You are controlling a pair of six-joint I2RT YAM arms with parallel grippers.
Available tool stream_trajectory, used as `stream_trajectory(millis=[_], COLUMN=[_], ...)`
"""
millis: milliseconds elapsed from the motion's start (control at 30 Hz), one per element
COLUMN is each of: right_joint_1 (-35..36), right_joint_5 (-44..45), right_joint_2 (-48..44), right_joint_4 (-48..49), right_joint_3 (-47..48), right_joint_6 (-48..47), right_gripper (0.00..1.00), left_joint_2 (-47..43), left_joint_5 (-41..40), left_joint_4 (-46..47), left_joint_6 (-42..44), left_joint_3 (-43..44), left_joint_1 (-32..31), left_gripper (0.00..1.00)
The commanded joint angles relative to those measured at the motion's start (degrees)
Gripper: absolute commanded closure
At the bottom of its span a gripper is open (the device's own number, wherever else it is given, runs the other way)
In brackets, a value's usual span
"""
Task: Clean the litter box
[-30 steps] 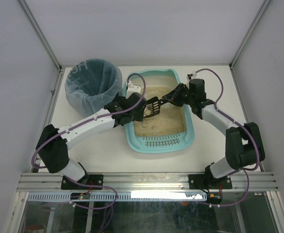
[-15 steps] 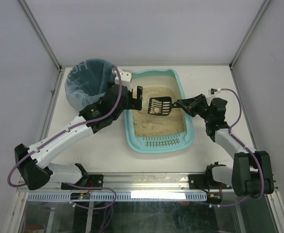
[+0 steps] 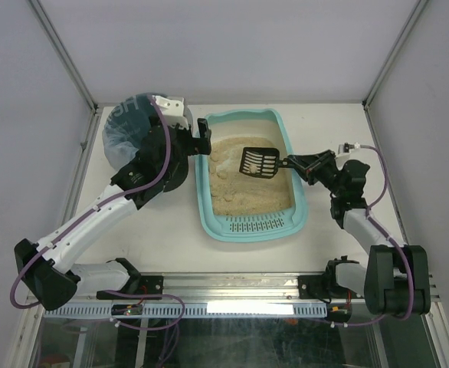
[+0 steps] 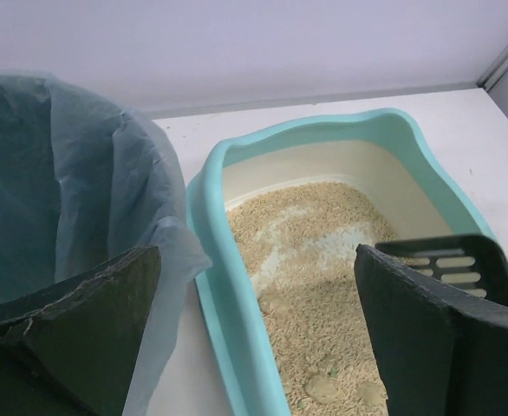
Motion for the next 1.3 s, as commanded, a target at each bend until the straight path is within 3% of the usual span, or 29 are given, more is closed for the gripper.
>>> stream_trajectory(millis=[0,133,233,367,500,600,733,867,967,1100,1167,1267], right_joint_1=[2.5,-2.6,2.0,-1.5,2.7,-1.6,3.6,-1.9,2.5,-1.3,0.4,3.6], right_joint_5=[-4.9,0.9,-6.0,0.3,-6.3,0.7,-5.6,2.3,-3.8,2.6,-0.3,-2.6], right_joint_2=[1.5,-0.9,3.2,1.1,3.9,0.1,2.4,-2.7,0.2,-2.9,-2.2,-1.2], right_joint_4=[3.8,0.8,5.4,3.7,7.4,2.2,2.3,-2.8,-0.3,-4.7,-1.5,-4.1], right_joint_3=[4.4,-0.2,3.7,-1.1,3.5,-0.1,5.6,0.5,4.6,1.5,2.4,6.7], right_joint_6=[-2.4,1.3,-2.1,1.2,-2.6,-0.1,-6.1,-3.0,-6.4,-3.6,-3.4,-8.1], right_gripper=[1.00,1.00,1.00,1.00,1.00,1.00,1.00,1.00,1.00,1.00,1.00,1.00], left_joint_2=[-3.7,-3.4,-4.1,-4.1,-5.5,-5.4,-6.5,-6.9,-8.1,-7.6,-7.8,-8.3], left_joint_5=[2.7,3.5,3.0,2.4,1.5,0.5,0.1,-0.8,-1.1,-1.2,-1.7,-2.6], left_joint_4=[6.8,6.4,6.9,7.0,7.4,7.6,7.6,7.7,8.2,8.1,7.9,8.4], left_joint_6=[1.1,1.4,2.0,2.8,3.4,3.9,3.9,3.8,3.6,3.7,3.6,3.9], left_joint_3=[-4.3,-4.5,-5.5,-5.8,-7.2,-7.1,-8.0,-8.0,-8.8,-8.5,-8.7,-8.9], left_joint_1=[1.1,1.5,1.5,1.5,1.6,1.6,1.7,1.7,1.7,1.9,2.0,2.0], left_gripper=[0.02,0.01,0.01,0.01,0.01,0.01,0.01,0.01,0.01,0.01,0.01,0.01])
